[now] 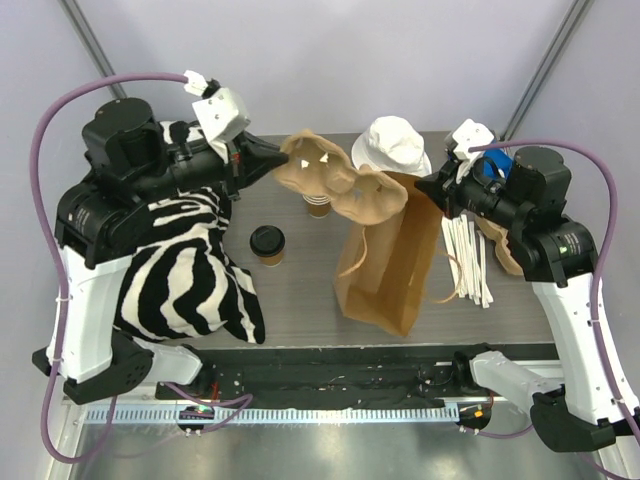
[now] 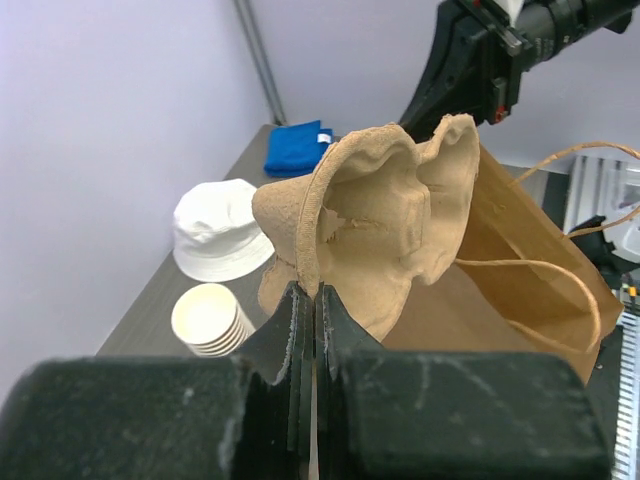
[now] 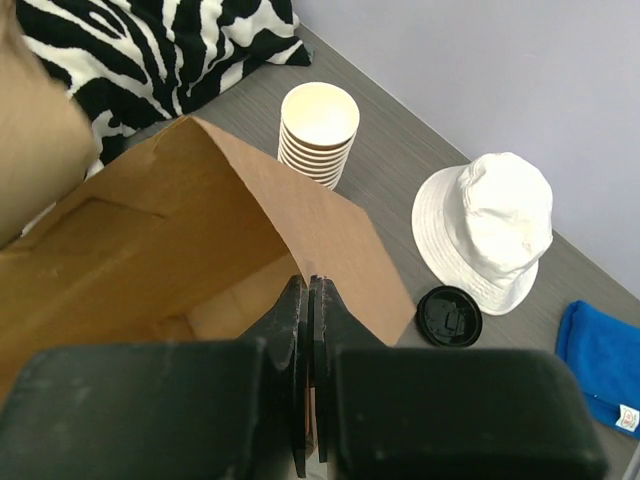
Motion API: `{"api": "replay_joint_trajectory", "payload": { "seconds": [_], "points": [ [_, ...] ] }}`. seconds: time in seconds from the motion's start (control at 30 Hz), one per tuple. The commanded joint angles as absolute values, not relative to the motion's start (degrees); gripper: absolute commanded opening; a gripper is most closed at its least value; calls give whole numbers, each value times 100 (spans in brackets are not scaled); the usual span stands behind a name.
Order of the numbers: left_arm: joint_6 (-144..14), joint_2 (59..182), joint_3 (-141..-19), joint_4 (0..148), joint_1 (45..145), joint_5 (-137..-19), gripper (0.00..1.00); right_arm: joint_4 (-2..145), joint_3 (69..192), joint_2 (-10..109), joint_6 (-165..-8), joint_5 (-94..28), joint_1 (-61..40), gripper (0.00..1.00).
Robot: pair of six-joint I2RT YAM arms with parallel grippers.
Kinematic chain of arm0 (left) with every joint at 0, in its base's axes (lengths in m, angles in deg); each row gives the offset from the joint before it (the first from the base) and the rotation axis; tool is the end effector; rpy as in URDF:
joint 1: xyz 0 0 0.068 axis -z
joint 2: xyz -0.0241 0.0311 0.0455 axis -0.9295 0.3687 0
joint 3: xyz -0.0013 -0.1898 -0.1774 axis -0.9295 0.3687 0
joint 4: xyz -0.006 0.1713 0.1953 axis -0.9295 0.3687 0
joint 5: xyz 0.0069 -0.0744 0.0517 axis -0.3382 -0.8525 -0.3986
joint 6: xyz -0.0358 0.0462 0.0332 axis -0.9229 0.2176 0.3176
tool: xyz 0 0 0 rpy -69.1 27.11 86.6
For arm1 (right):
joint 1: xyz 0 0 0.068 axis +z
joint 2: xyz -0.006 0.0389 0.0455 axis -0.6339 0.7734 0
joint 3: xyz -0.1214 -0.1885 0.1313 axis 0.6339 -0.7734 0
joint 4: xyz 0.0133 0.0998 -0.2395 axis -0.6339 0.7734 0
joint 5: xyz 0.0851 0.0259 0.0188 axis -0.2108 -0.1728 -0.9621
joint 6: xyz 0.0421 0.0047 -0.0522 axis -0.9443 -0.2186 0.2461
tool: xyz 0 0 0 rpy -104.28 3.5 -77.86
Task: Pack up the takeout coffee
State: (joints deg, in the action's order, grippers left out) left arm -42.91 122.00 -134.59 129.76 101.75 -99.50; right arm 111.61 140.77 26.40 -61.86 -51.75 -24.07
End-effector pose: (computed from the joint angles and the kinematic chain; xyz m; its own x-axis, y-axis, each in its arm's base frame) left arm 0.1475 -0.1292 0.5746 0.1123 0.1185 -0.9866 0.8858 0.4379 0.1534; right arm 0.1809 0.0739 0.4642 -0.0106 -0.2837 -0.9589 -0.6881 0.6979 -0.1989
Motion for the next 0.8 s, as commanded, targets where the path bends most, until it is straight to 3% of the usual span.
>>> {"api": "replay_joint_trajectory", "payload": {
  "seconds": [0.0,0.27,0.53,0.77],
  "points": [
    [-4461,12180,-13702,12634,10501,-10006,0,11017,14288,2551,-6520,-5225,-2396,1],
    [-3137,12356,-13834,13204,11529,-9102,0,11016,14077,2525,-6539,-5286,-2387,1],
    [-1325,12436,-13661,13890,13145,-7389,0,11043,14139,2744,-6415,-5339,-2352,1],
    [-350,12434,-13078,13556,14297,-5710,0,11122,14262,2937,-6406,-5207,-2247,1]
  ]
}}
